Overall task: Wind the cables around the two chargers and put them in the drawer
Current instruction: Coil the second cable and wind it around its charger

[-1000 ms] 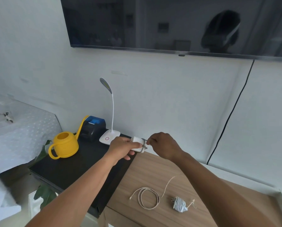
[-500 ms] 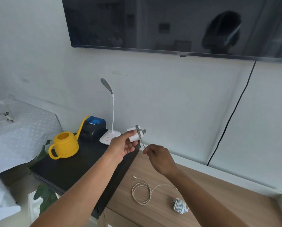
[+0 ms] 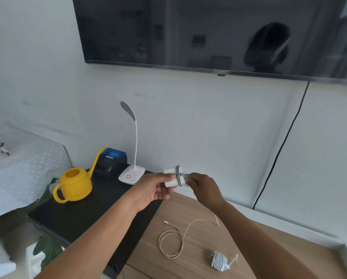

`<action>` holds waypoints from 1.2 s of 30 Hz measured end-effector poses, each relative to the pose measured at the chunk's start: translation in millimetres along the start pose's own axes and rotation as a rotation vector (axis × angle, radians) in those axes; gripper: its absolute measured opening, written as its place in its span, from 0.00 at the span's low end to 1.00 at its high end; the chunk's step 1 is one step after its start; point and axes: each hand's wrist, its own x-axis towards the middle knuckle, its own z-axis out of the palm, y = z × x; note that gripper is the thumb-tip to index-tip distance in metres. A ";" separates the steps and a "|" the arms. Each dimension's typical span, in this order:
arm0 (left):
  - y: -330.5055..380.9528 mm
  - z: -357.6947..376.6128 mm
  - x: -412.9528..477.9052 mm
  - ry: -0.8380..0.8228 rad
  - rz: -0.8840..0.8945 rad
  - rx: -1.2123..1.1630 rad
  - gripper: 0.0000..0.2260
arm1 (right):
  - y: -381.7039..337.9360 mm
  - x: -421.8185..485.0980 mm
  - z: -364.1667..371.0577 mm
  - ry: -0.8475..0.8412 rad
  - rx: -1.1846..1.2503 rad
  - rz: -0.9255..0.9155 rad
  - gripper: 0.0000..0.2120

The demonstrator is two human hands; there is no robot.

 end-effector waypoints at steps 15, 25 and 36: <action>-2.0 -5.6 1.6 0.080 -0.017 0.450 0.10 | -33.3 15.5 -32.4 -0.084 -0.147 -0.046 0.09; -9.3 -4.4 17.3 0.353 0.016 0.203 0.09 | -38.4 -7.0 -7.8 0.017 -0.181 -0.115 0.11; 3.4 -7.0 12.8 0.299 -0.005 -0.114 0.13 | -15.6 -21.8 23.0 0.030 0.003 -0.063 0.09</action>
